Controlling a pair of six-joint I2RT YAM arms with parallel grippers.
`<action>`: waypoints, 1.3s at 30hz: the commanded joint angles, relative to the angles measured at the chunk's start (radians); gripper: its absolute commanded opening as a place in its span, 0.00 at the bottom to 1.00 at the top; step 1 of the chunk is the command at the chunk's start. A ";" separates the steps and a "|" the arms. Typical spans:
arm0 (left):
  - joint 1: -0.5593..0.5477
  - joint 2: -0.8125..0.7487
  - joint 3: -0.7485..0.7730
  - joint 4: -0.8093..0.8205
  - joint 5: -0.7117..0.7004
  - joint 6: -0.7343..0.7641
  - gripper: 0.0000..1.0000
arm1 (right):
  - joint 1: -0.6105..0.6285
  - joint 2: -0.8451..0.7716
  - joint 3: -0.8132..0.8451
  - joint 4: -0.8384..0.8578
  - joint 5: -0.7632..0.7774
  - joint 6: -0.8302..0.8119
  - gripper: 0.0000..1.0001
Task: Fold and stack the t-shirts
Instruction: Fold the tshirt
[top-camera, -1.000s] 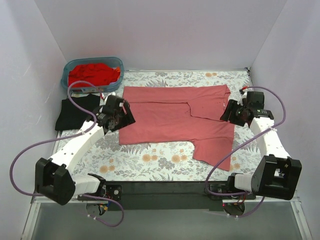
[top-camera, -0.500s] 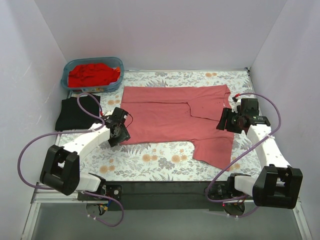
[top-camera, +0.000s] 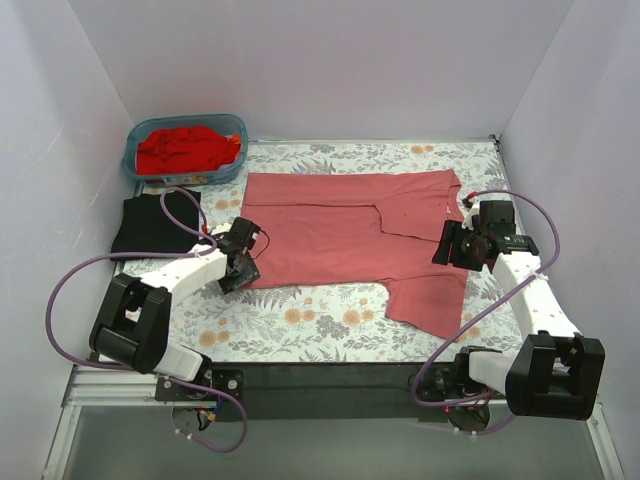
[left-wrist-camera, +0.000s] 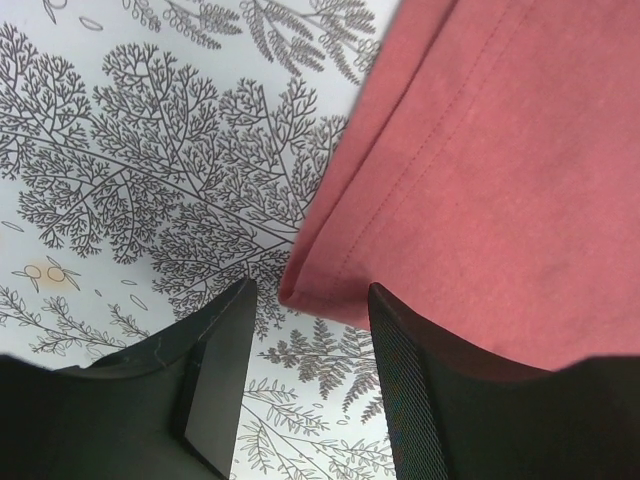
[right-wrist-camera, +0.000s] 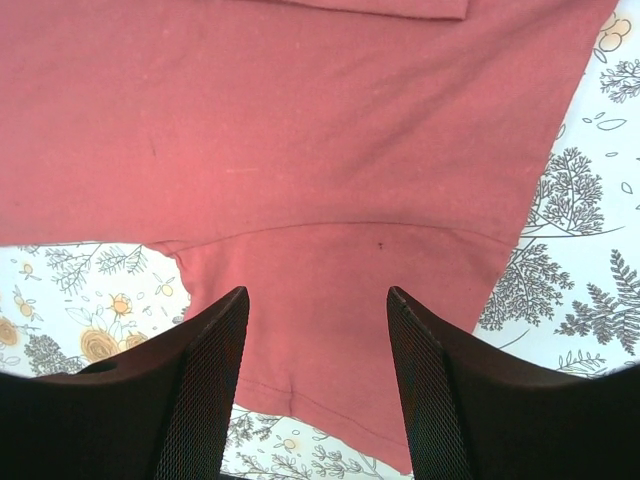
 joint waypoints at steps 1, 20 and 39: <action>0.005 0.006 -0.024 0.036 -0.033 -0.004 0.47 | 0.004 0.001 0.001 0.007 0.032 -0.016 0.64; 0.005 -0.072 -0.101 0.050 -0.037 0.064 0.00 | -0.117 0.113 0.035 -0.030 0.171 0.040 0.59; 0.005 -0.118 -0.121 0.106 -0.031 0.091 0.00 | -0.249 0.276 0.000 0.096 0.032 0.083 0.45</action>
